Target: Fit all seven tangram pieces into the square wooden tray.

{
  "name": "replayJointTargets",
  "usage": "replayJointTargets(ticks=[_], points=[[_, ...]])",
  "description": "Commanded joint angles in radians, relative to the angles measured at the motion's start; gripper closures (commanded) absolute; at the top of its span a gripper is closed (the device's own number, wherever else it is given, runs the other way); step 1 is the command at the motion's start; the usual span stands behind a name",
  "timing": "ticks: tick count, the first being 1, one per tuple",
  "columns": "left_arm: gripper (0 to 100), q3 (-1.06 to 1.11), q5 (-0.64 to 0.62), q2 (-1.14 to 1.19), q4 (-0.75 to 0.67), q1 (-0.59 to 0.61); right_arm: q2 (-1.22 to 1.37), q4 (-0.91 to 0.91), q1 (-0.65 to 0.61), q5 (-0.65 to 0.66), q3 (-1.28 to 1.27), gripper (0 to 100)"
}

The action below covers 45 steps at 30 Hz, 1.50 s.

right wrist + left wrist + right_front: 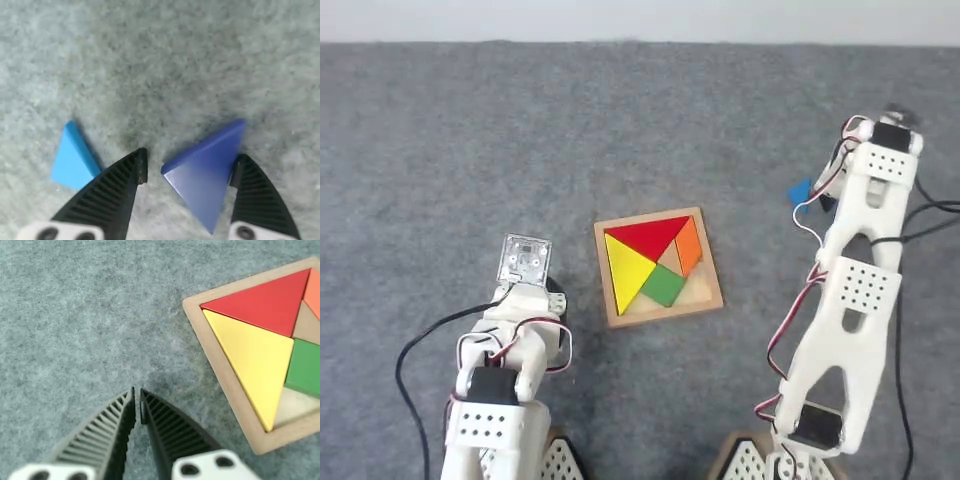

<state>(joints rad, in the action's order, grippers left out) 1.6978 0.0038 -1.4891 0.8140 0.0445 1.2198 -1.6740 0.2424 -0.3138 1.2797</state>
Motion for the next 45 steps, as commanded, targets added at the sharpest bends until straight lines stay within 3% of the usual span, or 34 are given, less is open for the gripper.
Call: replayJointTargets(ticks=[1,11,21,32,41,45], points=[[99,-0.008,-0.005,-0.012,0.002,0.003,0.051,-0.084,0.005,-0.037,0.176,73.2],[99,-0.008,-0.005,-0.012,0.002,0.003,0.102,-0.122,0.007,-0.032,0.209,81.2],[99,-0.008,-0.005,-0.012,0.002,0.003,-0.062,-0.125,-0.016,0.020,-0.041,81.5],[99,-0.008,-0.005,-0.012,0.002,0.003,-0.535,-0.124,-0.223,0.106,-0.586,81.6],[99,-0.008,-0.005,-0.012,0.002,0.003,-1.116,-0.064,-0.585,0.315,-1.168,81.6],[99,-0.008,-0.005,-0.012,0.002,0.003,-1.359,0.061,-0.559,0.351,-1.413,81.4]])
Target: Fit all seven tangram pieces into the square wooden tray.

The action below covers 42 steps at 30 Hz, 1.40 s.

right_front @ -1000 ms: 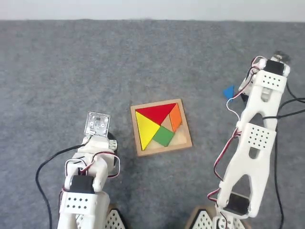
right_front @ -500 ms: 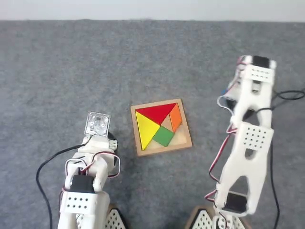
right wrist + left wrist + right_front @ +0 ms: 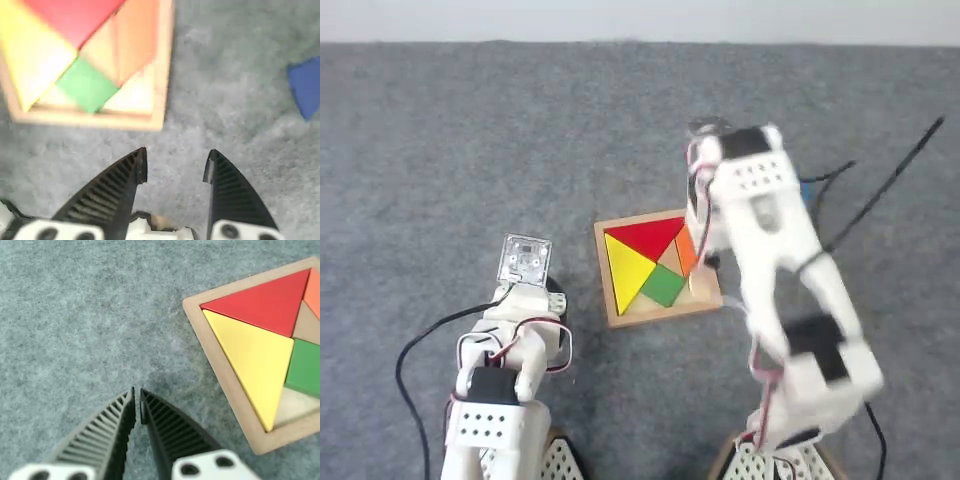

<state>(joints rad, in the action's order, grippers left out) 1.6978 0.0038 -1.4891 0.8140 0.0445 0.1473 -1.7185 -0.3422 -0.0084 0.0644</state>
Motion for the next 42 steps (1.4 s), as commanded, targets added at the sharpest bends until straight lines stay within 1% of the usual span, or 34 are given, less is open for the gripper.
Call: replayJointTargets(ticks=[1,4,7,10,16,19,21,26,33,42], points=[[99,-0.008,-0.005,-0.012,0.002,0.003,-0.332,0.147,0.067,0.043,-0.245,81.2],[99,-0.008,-0.005,-0.012,0.002,0.003,-0.377,0.255,0.168,0.005,-0.328,81.2],[99,-0.008,-0.005,-0.012,0.002,0.003,-0.323,0.312,0.232,-0.046,-0.321,81.2],[99,-0.008,-0.006,-0.012,0.002,0.003,-0.209,0.325,0.245,-0.060,-0.244,81.2],[99,-0.008,-0.006,-0.012,0.002,0.003,0.051,0.320,0.246,-0.066,-0.005,80.4],[99,-0.008,-0.006,-0.012,0.002,0.003,0.128,0.288,0.246,-0.066,0.057,73.8],[99,-0.008,-0.006,-0.012,0.002,0.003,0.160,0.289,0.257,-0.069,0.060,70.8],[99,-0.008,-0.005,-0.012,0.002,0.003,0.217,0.335,0.309,-0.087,0.060,73.3],[99,-0.008,-0.005,-0.012,0.002,0.003,0.328,0.410,0.404,-0.086,0.066,73.4],[99,-0.008,-0.005,-0.012,0.002,0.003,0.369,0.437,0.417,-0.083,0.094,73.5]])
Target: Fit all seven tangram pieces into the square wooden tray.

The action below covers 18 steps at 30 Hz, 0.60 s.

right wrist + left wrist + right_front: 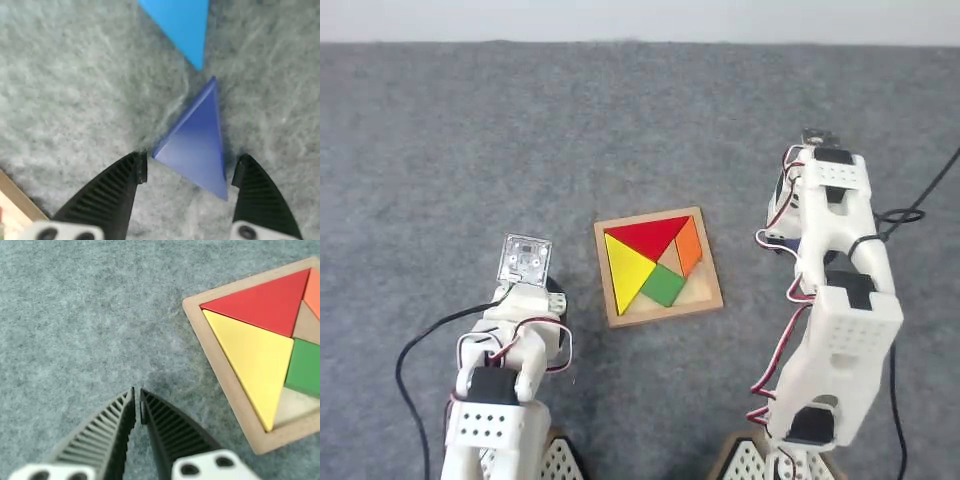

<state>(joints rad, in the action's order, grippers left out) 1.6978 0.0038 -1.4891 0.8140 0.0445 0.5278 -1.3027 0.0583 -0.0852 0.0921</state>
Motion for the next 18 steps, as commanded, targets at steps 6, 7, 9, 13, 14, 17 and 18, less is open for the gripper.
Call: replayJointTargets(ticks=[6,7,9,13,14,17,18], points=[[99,-0.008,-0.005,-0.012,0.002,0.003,0.025,0.047,0.010,-0.017,0.075,73.5],[99,-0.008,-0.005,-0.012,0.002,0.003,0.030,0.039,0.008,-0.029,0.089,73.5],[99,-0.008,-0.005,-0.012,0.002,0.003,0.038,0.036,0.016,-0.035,0.103,73.5],[99,-0.008,-0.005,-0.012,0.002,0.003,0.056,0.035,0.012,-0.029,0.103,73.6],[99,-0.008,-0.005,-0.012,0.002,0.003,0.062,0.035,0.010,-0.029,0.103,73.8],[99,-0.008,-0.005,-0.012,0.002,0.003,0.068,0.025,0.012,-0.029,0.103,81.0],[99,-0.008,-0.005,-0.012,0.002,0.003,0.068,0.018,0.013,-0.029,0.103,83.5]])
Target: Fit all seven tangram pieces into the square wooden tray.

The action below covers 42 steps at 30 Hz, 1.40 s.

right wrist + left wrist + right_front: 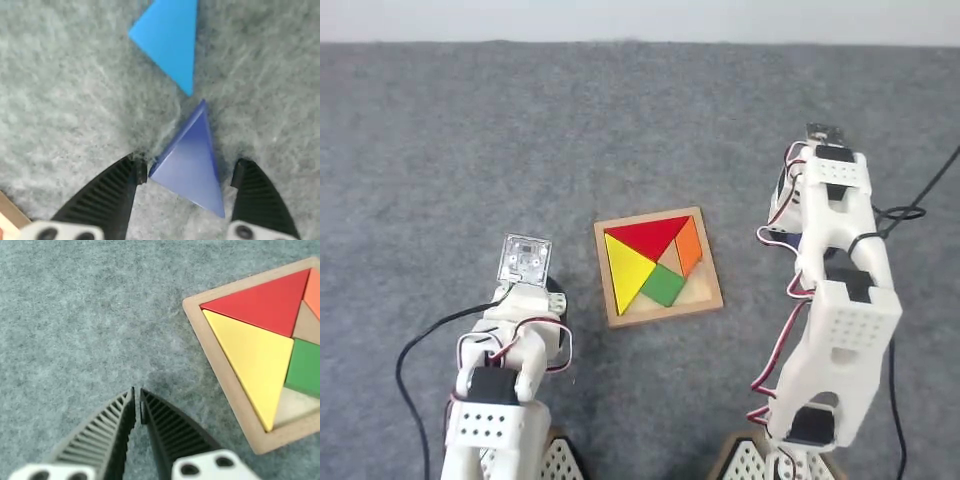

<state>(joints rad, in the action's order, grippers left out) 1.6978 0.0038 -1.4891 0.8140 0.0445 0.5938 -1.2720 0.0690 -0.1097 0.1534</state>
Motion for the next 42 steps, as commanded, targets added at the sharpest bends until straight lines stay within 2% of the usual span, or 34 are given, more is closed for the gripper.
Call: replayJointTargets(ticks=[1,11,16,19,40,42], points=[[99,-0.008,-0.005,-0.012,0.002,0.003,-0.001,-0.022,0.001,-0.005,0.041,84.8],[99,-0.008,-0.005,-0.012,0.002,0.003,-0.007,-0.042,-0.002,-0.003,0.041,85.1],[99,-0.008,-0.005,-0.012,0.002,0.003,-0.005,-0.091,-0.054,0.180,0.041,79.5],[99,-0.008,-0.005,-0.012,0.002,0.003,0.001,-0.140,-0.114,0.232,0.040,76.8],[99,-0.008,-0.005,-0.012,0.002,0.003,0.004,-0.147,-0.170,0.267,-0.025,79.7],[99,-0.008,-0.005,-0.012,0.002,0.003,0.004,-0.147,-0.170,0.267,-0.025,83.3]])
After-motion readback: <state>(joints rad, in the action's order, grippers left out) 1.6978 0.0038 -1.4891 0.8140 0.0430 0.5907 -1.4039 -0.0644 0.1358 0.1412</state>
